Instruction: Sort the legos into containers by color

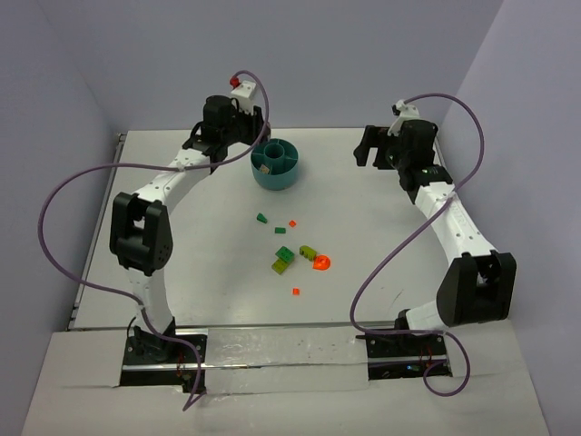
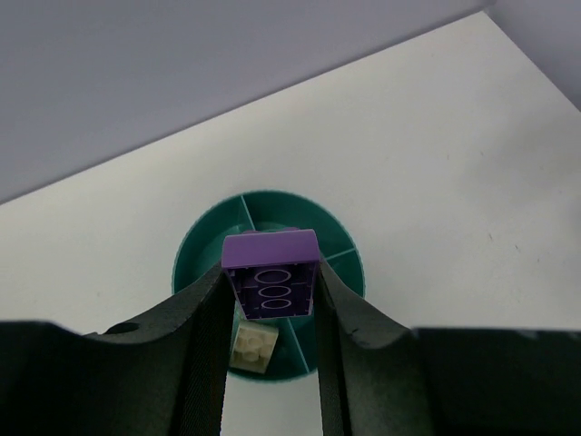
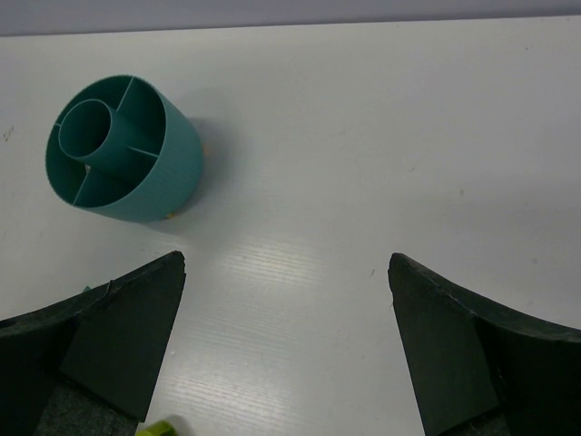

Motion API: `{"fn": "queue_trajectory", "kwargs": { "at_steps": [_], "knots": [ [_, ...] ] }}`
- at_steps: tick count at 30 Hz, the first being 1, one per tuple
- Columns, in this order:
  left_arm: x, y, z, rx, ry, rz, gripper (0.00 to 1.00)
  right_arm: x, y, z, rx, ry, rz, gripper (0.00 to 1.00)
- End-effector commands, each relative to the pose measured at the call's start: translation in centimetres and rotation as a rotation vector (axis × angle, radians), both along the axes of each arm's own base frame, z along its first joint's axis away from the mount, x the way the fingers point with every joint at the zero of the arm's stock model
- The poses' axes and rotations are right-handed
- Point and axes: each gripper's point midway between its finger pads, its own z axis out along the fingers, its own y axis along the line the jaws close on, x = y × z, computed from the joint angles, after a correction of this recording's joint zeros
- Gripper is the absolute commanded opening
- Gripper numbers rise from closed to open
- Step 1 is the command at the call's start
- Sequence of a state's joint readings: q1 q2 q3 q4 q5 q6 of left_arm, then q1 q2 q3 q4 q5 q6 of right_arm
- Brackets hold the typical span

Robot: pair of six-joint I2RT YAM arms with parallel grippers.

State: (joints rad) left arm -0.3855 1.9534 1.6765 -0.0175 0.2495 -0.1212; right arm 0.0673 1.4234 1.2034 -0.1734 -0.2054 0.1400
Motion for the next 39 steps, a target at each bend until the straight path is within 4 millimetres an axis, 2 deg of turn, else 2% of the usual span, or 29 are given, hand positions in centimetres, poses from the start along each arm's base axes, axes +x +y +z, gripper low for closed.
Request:
{"fn": "queue_trajectory", "kwargs": {
  "at_steps": [1, 14, 19, 28, 29, 37, 39],
  "knots": [
    [1.3, -1.9, 1.1, -0.052, -0.058, -0.053, 0.04, 0.7, 0.2, 1.0, 0.004, -0.029, 0.019, 1.00],
    [2.5, -2.9, -1.3, -0.033, -0.069, -0.062, 0.07, 0.9, 0.4, 0.1, 0.000, -0.009, 0.027, 1.00],
    [3.0, -3.2, -2.7, -0.023, -0.047, -0.061, 0.10, 1.1, 0.4, 0.0, -0.001, -0.005, 0.028, 1.00],
    [3.5, -3.5, -3.6, -0.010, -0.026, -0.048, 0.16, 1.2, 0.3, 0.0, -0.006, -0.002, 0.030, 1.00],
    [3.6, -3.3, -3.7, -0.008, -0.025, -0.043, 0.18, 1.2, 0.3, 0.0, -0.005, -0.002, 0.030, 1.00],
    [3.6, -3.3, -3.5, 0.003, -0.012, -0.032, 0.51, 1.3, 0.5, 0.2, -0.002, -0.002, 0.044, 1.00],
    [3.7, -3.4, -2.9, 0.000, -0.015, -0.028, 0.55, 1.2, 0.6, 0.2, -0.003, -0.001, 0.047, 1.00]
  ]
}}
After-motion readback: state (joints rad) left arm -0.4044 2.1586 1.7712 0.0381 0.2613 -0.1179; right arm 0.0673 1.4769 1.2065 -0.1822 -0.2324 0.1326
